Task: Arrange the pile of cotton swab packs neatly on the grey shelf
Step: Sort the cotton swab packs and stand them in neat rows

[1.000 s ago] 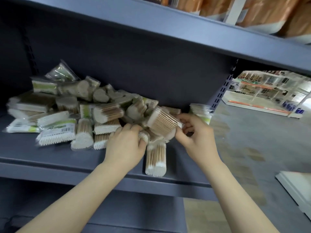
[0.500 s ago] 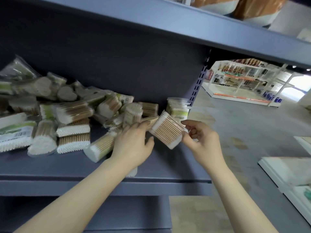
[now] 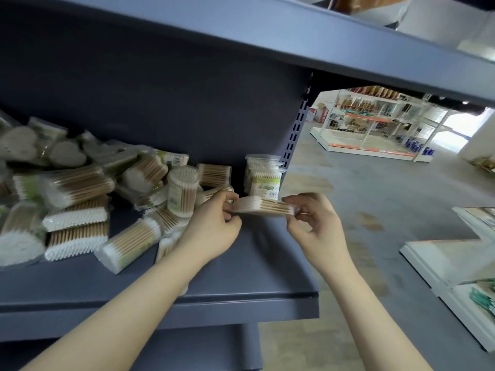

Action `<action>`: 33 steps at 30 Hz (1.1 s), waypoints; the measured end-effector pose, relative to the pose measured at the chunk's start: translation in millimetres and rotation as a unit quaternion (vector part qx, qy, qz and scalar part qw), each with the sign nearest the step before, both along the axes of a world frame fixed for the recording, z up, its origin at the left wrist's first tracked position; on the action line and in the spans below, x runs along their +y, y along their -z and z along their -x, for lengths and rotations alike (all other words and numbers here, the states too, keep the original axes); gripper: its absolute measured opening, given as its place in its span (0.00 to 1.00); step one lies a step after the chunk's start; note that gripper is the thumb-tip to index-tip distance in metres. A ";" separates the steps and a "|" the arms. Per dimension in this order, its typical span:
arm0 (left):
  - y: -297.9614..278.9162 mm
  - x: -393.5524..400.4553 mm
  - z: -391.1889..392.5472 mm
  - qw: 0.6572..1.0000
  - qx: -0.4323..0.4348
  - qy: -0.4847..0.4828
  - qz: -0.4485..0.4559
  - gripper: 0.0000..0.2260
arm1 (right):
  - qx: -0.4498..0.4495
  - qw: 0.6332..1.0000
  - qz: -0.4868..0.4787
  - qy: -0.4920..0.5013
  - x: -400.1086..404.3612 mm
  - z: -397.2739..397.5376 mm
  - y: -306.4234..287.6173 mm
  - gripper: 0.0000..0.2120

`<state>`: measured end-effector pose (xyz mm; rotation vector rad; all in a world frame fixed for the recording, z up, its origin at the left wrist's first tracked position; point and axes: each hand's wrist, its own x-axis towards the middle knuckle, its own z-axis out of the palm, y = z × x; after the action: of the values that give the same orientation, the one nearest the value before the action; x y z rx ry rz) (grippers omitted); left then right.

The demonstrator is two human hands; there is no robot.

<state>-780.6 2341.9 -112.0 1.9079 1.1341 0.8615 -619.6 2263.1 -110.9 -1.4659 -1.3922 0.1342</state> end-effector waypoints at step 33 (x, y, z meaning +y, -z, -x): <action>19.9 -9.5 -26.3 0.999 0.010 0.040 0.036 0.14 | 0.067 0.996 0.051 0.018 2.1 -20.4 7.6 0.16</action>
<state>-754.3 2332.4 -131.9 1.8926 1.0792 0.7501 -599.2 2265.1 -118.5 -1.5360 -1.2656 0.2801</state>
